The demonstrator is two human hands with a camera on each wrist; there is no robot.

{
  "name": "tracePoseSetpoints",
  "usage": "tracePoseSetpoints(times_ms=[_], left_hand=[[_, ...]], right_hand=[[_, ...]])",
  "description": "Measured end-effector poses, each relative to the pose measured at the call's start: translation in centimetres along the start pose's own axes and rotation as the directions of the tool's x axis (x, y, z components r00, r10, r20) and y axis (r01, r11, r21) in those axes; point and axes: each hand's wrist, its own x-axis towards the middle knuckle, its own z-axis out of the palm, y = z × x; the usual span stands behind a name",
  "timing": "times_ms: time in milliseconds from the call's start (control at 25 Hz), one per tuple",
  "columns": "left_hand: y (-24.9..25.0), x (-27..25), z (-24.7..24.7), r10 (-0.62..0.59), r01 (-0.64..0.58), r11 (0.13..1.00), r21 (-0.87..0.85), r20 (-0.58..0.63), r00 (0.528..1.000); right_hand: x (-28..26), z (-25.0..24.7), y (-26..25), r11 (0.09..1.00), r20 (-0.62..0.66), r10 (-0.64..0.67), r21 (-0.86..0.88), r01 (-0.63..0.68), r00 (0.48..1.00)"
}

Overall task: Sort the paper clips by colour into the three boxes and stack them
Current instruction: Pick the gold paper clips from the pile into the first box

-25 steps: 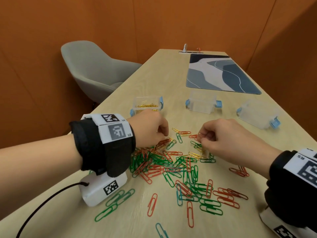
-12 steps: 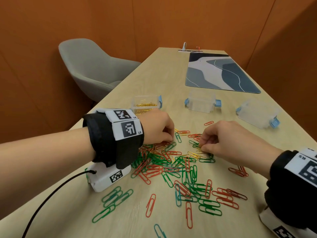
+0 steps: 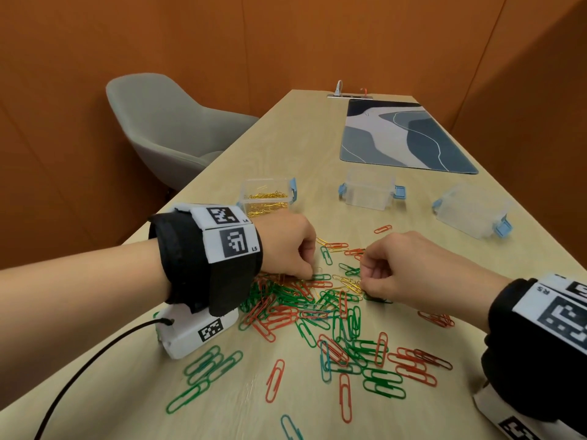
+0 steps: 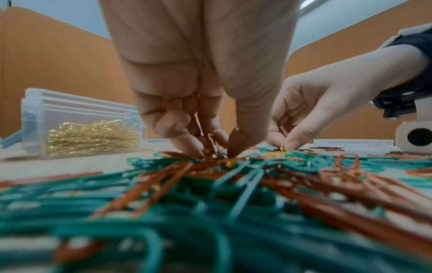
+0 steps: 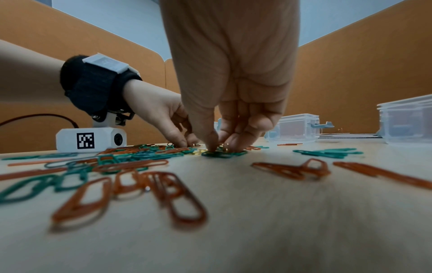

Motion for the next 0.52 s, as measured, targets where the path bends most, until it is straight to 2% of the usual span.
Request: tracePoseSetpoints(times_ms=[120, 240, 320, 400, 520], left_hand=[[0.0, 0.2, -0.1, 0.022, -0.022, 1.000, -0.014, -0.038, 0.999], [-0.3, 0.4, -0.4, 0.009, -0.019, 0.998, -0.064, -0.160, 0.987], [-0.4, 0.8, -0.8, -0.021, -0.001, 0.996, -0.094, -0.225, 0.974], [-0.1, 1.5, -1.1, -0.046, 0.035, 0.998, -0.053, -0.240, 0.970], [0.5, 2.6, -1.4, -0.064, 0.066, 0.998, 0.000, -0.193, 0.979]], right_hand=[[0.0, -0.1, -0.3, 0.999, -0.009, -0.013, 0.039, 0.013, 1.000], [0.2, -0.1, -0.2, 0.998, -0.075, -0.020, 0.063, 0.025, 0.997], [0.2, 0.0, -0.3, 0.998, -0.066, -0.039, 0.048, 0.042, 0.997], [0.2, 0.1, -0.4, 0.997, -0.025, -0.061, 0.044, 0.062, 0.998], [0.1, 0.0, -0.4, 0.996, -0.001, -0.058, 0.073, 0.058, 0.998]])
